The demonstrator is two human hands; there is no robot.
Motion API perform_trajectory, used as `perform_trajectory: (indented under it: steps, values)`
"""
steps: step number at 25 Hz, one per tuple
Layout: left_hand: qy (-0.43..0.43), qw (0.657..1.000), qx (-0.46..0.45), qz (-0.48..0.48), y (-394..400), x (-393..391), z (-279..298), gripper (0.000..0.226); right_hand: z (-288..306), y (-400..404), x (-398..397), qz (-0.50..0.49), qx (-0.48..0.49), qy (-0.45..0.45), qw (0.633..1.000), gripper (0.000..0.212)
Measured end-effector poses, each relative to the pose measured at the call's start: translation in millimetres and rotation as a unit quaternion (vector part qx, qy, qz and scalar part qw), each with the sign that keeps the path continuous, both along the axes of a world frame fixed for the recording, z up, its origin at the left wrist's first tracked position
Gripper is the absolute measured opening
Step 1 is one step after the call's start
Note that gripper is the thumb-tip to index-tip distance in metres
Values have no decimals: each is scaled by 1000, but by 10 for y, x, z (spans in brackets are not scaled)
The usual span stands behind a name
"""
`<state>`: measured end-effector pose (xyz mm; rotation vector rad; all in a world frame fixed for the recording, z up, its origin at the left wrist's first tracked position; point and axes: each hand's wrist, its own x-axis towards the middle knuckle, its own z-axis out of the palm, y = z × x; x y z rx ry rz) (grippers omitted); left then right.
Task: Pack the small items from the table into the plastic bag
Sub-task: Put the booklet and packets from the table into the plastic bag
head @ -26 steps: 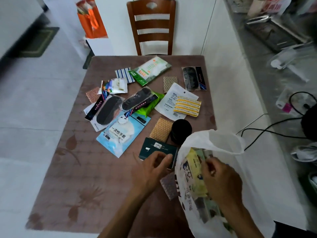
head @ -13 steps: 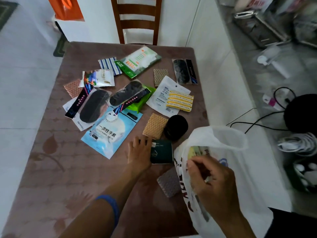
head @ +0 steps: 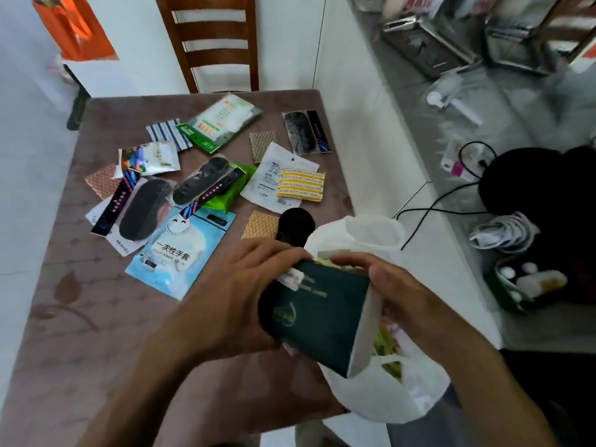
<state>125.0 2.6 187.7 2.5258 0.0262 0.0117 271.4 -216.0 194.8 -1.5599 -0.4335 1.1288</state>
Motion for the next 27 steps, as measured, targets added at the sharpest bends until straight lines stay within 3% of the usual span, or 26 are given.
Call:
perform_trajectory:
  steps: [2, 4, 6, 9, 12, 14, 16, 18, 21, 24, 27]
  values:
    - [-17, 995, 69, -64, -337, 318, 42, 98, 116, -189, 178, 81, -37, 42, 995, 61]
    - [-41, 988, 103, -105, -669, 560, -69, 95, 129, -397, 309, 142, -88, 28, 986, 60]
    - [-44, 990, 87, -100, -989, 545, -257, 97, -11, -625, 388, 133, -141, 12, 981, 70]
    - [-26, 995, -40, 90, -1223, 150, -625, 80, -277, -915, 418, -2, -113, 55, 992, 73]
    - [-12, 945, -8, 328, -1266, -135, -958, 67, -579, -914, 220, -131, -29, 116, 984, 72]
    - [31, 903, -123, 409, -1276, -150, -1021, 60, -847, -752, 12, -123, -74, 30, 989, 85]
    - [80, 870, -258, 411, -1312, -113, -1056, 41, -1099, -634, -174, -28, -157, -94, 983, 108]
    - [100, 871, -281, 391, -1322, -96, -1091, 13, -1257, -653, -289, 88, -247, -202, 944, 116]
    - [92, 855, -335, 384, -1314, -92, -1129, 15, -1427, -758, -477, 198, -357, -249, 878, 108]
    - [81, 852, -357, 374, -1338, -109, -1144, 20, -1594, -706, -541, 207, -440, -256, 836, 112]
    - [63, 856, -358, 368, -1311, -112, -1122, 18, -1670, -521, -623, 174, -420, -320, 831, 109]
